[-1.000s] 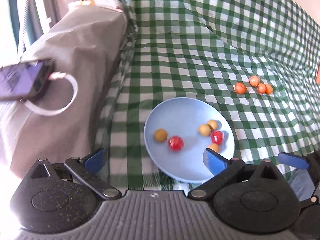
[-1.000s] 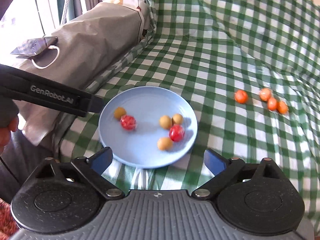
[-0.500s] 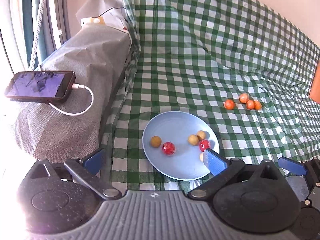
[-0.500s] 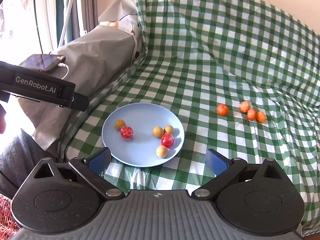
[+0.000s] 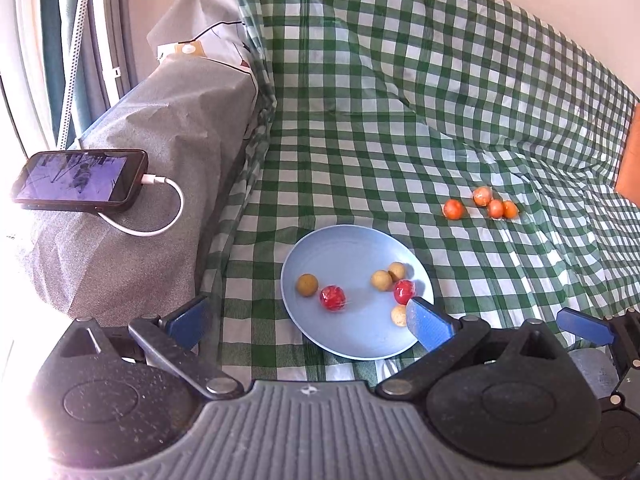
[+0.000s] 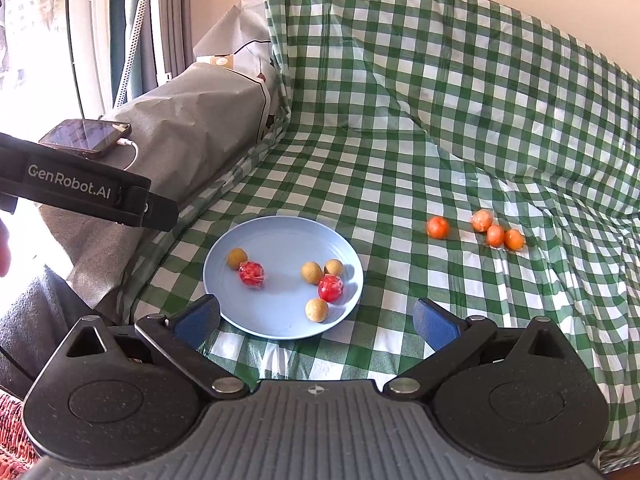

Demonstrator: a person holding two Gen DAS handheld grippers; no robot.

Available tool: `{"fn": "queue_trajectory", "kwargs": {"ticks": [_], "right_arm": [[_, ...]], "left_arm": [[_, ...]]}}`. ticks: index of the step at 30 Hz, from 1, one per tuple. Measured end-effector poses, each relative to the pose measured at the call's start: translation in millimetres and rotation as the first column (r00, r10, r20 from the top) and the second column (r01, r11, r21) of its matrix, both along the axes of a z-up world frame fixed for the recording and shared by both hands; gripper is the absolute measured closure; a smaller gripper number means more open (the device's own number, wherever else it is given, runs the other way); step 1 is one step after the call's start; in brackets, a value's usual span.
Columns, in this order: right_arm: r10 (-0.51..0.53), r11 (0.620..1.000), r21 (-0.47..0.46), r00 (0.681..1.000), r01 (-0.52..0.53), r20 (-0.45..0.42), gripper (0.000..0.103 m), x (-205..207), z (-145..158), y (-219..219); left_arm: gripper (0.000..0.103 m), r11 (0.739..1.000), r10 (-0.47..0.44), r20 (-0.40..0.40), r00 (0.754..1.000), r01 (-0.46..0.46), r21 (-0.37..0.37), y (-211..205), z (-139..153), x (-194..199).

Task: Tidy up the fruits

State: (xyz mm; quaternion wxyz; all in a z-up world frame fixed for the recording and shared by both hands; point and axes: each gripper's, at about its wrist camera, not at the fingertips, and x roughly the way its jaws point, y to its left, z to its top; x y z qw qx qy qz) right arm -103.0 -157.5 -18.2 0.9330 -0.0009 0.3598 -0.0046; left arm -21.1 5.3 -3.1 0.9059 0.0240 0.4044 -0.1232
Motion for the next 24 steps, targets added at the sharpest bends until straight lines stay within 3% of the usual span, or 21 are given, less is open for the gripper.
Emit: {"fn": "queue_trajectory", "kwargs": {"ticks": [24], "right_arm": [[-0.023, 0.999, 0.028, 0.999, 0.024, -0.031, 0.001, 10, -8, -5]], "left_arm": [[0.0, 1.0, -0.009, -0.035, 0.999, 0.009, 0.023, -10, -10, 16]]}}
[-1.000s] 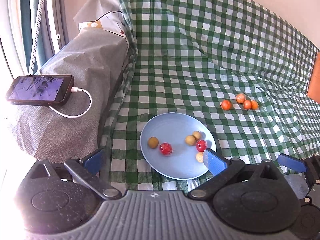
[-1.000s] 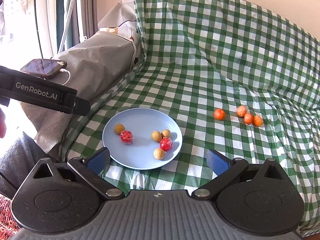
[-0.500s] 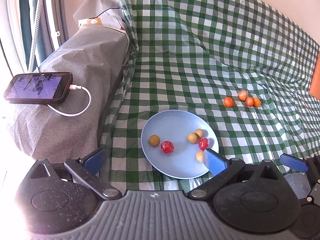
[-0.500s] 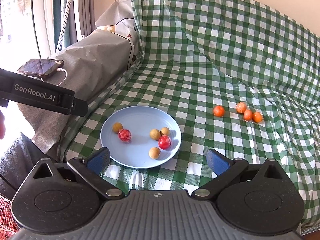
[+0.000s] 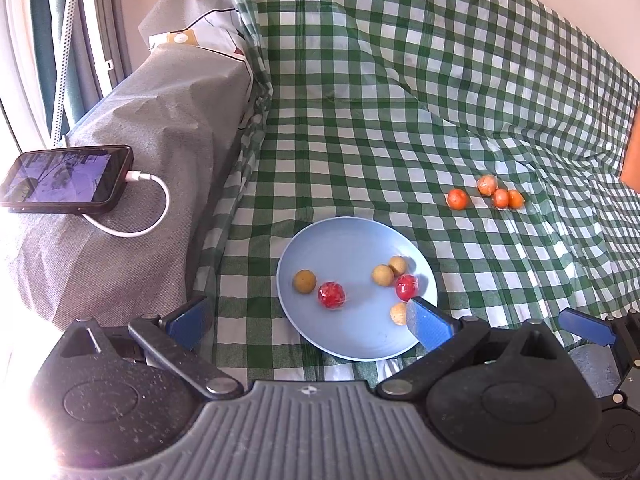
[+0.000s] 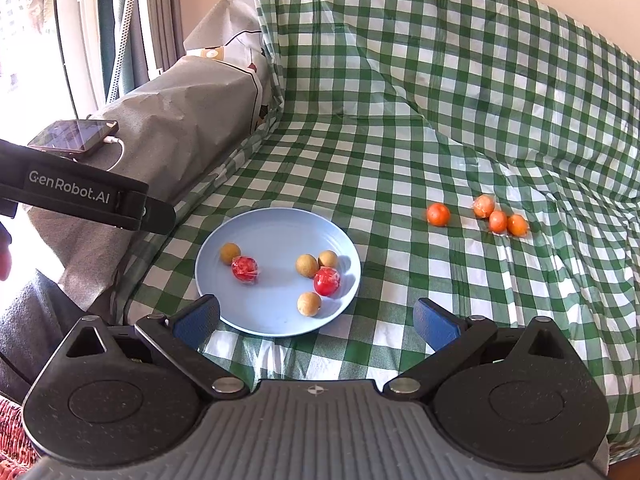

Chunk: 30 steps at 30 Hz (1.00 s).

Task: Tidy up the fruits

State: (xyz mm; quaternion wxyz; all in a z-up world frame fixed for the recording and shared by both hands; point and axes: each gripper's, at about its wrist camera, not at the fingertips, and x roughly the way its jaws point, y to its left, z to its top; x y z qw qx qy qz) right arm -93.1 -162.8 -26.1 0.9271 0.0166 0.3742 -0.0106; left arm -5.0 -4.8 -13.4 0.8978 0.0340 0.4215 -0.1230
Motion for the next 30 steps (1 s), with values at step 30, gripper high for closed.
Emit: {"fn": "queue_trajectory", "kwargs": {"ticks": [30], "right_arm": [[-0.013, 1.0, 0.012, 1.0, 0.013, -0.007, 0.001, 1.5, -2.5, -0.2]], "left_arm": [[0.0, 1.0, -0.002, 0.007, 1.0, 0.002, -0.001, 0.0, 2.4, -2.1]]}}
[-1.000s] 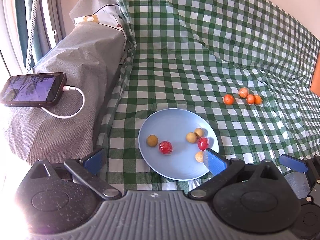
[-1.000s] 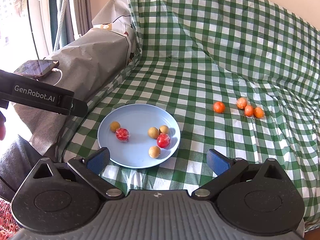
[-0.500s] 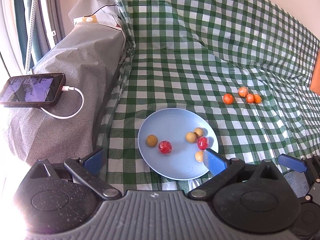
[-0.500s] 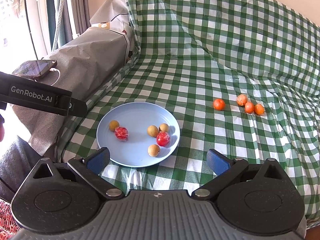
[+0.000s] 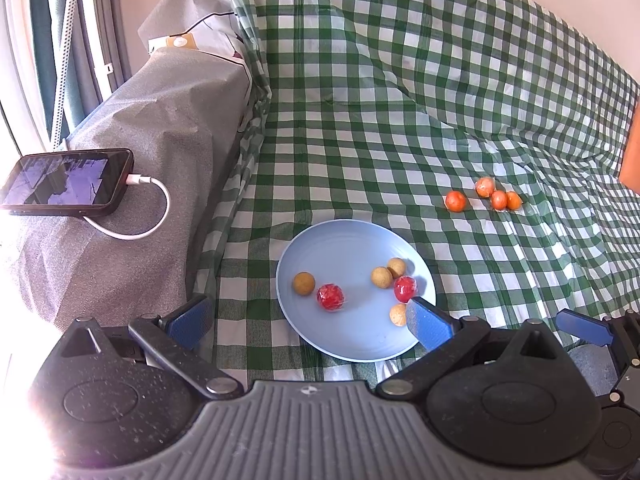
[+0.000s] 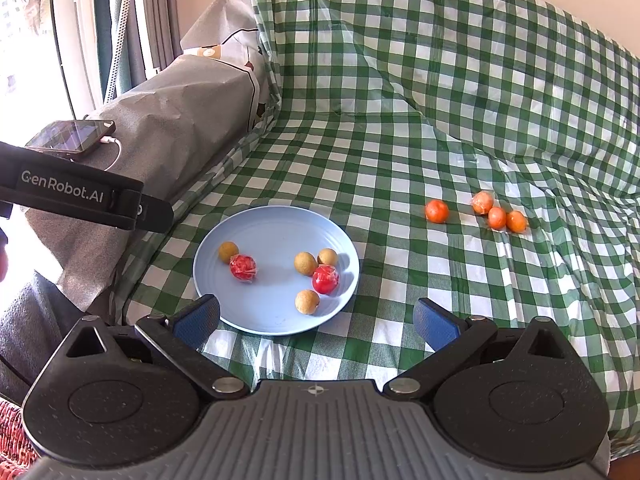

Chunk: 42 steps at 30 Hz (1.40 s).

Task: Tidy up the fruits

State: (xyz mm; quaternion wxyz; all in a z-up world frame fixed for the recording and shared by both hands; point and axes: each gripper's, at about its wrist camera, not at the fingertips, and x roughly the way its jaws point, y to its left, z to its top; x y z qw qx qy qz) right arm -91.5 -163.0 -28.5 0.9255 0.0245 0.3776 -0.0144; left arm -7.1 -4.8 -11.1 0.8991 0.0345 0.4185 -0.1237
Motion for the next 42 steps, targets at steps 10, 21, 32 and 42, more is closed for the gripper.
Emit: {"fn": "queue_trajectory", "kwargs": {"ticks": [10, 21, 32, 42], "right_arm": [[0.001, 1.0, 0.0, 1.0, -0.001, 0.0, 0.001, -1, 0, -1], [0.001, 1.0, 0.001, 1.0, -0.001, 0.0, 0.001, -1, 0, -2], [0.003, 1.0, 0.001, 1.0, -0.003, 0.001, 0.001, -1, 0, -4], [-0.057, 0.998, 0.0, 0.998, 0.057, 0.012, 0.001, 7, -1, -28]], "left_arm": [[0.0, 1.0, 0.0, 0.002, 1.0, 0.0, 0.0, -1, 2, 0], [0.0, 1.0, -0.001, 0.004, 1.0, 0.001, 0.0, -1, 1, 0], [0.0, 1.0, -0.002, 0.002, 1.0, 0.002, 0.003, -1, 1, 0], [0.0, 1.0, -0.018, -0.004, 1.0, 0.019, 0.019, -19, -2, 21]]}}
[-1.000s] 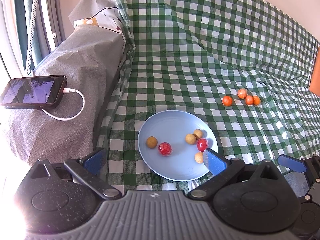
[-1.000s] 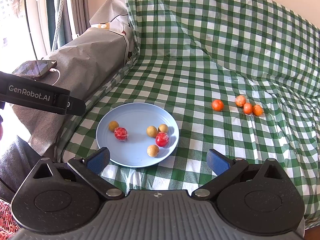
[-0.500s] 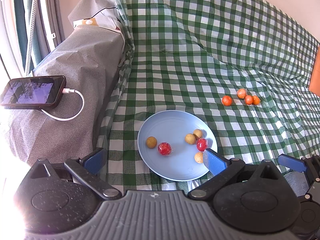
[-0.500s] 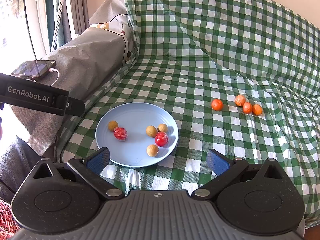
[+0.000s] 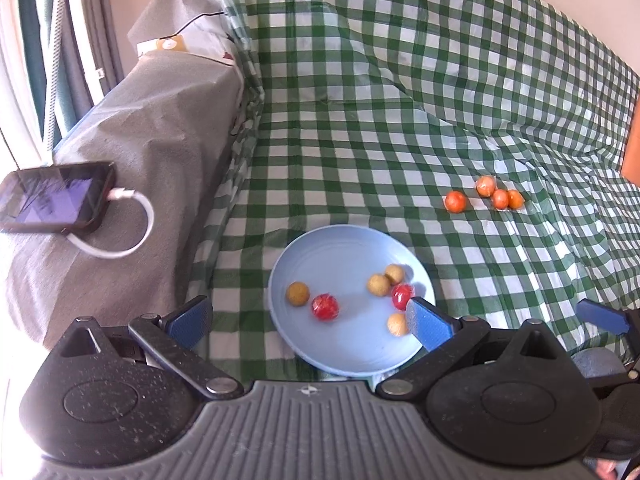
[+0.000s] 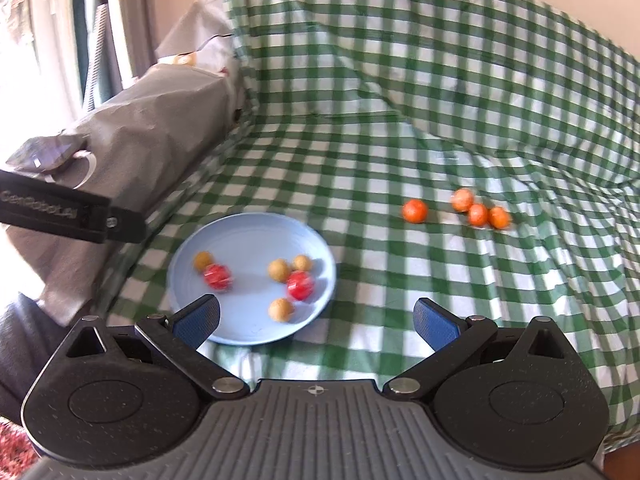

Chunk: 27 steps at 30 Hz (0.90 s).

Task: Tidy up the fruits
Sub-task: 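Grasp a tangerine with the left tool while the right grasps another tangerine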

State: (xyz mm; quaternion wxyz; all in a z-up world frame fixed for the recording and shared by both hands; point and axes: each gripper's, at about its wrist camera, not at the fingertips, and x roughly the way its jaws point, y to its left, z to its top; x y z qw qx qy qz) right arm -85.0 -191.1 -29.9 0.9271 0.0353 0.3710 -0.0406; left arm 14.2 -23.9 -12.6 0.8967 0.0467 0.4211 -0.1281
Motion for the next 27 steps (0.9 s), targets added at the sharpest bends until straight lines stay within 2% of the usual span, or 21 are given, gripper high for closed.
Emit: {"fn": "queue_trajectory", "kwargs": {"ticks": [5, 11, 13, 16, 21, 24, 27], "right_arm": [[-0.106, 0.994, -0.034, 0.994, 0.106, 0.018, 0.001, 15, -6, -47], [-0.242, 0.965, -0.094, 0.969, 0.246, 0.049, 0.001, 50, -30, -129], [-0.251, 0.961, -0.101, 0.966, 0.256, 0.055, 0.002, 69, -45, -155], [-0.243, 0.965, -0.089, 0.969, 0.245, 0.034, 0.01, 104, -71, -188], [-0.235, 0.972, -0.011, 0.971, 0.234, -0.037, 0.03, 169, -118, -231], [-0.231, 0.972, 0.021, 0.97, 0.233, -0.079, 0.031, 203, -142, -244], [-0.229, 0.972, 0.023, 0.968, 0.232, -0.097, 0.031, 225, -160, -249]], "left_arm": [[0.0, 0.998, -0.063, 0.012, 0.998, 0.063, 0.026, -45, -2, 26], [0.0, 0.981, -0.184, 0.025, 0.983, 0.182, 0.073, -135, -24, 75], [0.0, 0.972, -0.222, 0.017, 0.975, 0.22, 0.079, -166, -41, 96], [0.0, 0.961, -0.264, -0.017, 0.964, 0.264, 0.084, -209, -71, 133], [0.0, 0.933, -0.327, -0.082, 0.942, 0.335, 0.129, -263, -124, 187], [0.0, 0.923, -0.347, -0.1, 0.933, 0.358, 0.142, -281, -144, 209], [0.0, 0.916, -0.371, -0.115, 0.921, 0.384, 0.12, -292, -154, 224]]}}
